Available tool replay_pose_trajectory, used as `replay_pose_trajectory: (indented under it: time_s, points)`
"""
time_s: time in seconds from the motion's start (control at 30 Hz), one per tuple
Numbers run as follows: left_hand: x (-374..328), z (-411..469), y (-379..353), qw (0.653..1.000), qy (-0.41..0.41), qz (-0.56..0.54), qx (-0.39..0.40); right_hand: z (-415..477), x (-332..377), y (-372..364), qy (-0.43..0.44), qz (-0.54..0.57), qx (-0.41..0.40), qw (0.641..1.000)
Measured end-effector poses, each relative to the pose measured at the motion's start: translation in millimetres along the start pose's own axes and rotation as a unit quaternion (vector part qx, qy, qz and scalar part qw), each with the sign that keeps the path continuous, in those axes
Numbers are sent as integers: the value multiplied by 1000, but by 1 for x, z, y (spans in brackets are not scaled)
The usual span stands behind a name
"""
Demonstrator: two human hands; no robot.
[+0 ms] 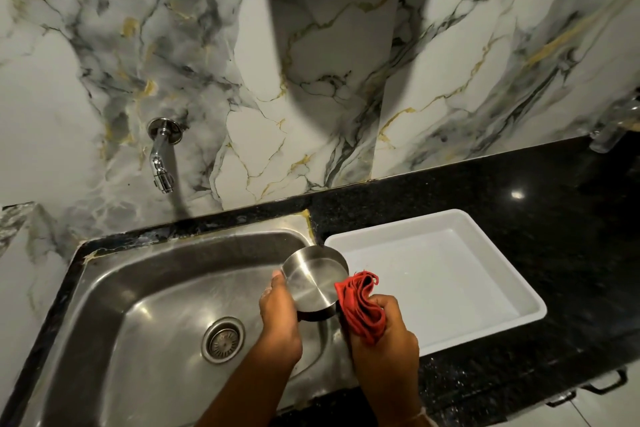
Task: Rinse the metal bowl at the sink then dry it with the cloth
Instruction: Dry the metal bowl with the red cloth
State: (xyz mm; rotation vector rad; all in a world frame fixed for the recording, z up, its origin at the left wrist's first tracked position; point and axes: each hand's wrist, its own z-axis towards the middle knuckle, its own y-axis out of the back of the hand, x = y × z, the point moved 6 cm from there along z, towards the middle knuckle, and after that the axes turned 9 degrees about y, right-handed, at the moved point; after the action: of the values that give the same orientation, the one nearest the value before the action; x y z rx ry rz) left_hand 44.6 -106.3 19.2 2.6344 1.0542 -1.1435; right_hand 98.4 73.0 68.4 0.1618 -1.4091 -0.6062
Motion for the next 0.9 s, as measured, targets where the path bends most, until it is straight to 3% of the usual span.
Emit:
replay_pose_trajectory:
  time_s: [0.2, 0.33, 0.47, 0.63, 0.77, 0.9]
  points:
    - [22, 9, -31, 996, 20, 45, 77, 54, -63, 46, -99, 212, 7, 972]
    - [44, 16, -68, 988, 29, 107, 108, 113, -126, 88, -149, 220, 38, 963]
    - [68, 30, -110, 981, 5, 165, 98, 172, -191, 107, -223, 142, 134, 955]
    - [100, 54, -149, 978, 44, 188, 80, 216, -246, 103, -279, 72, 233, 929]
    - [113, 72, -152, 974, 41, 218, 49, 239, -264, 101, -244, -62, 261, 932]
    - [122, 85, -149, 968, 35, 245, 33, 250, -262, 100, -139, -231, 238, 933]
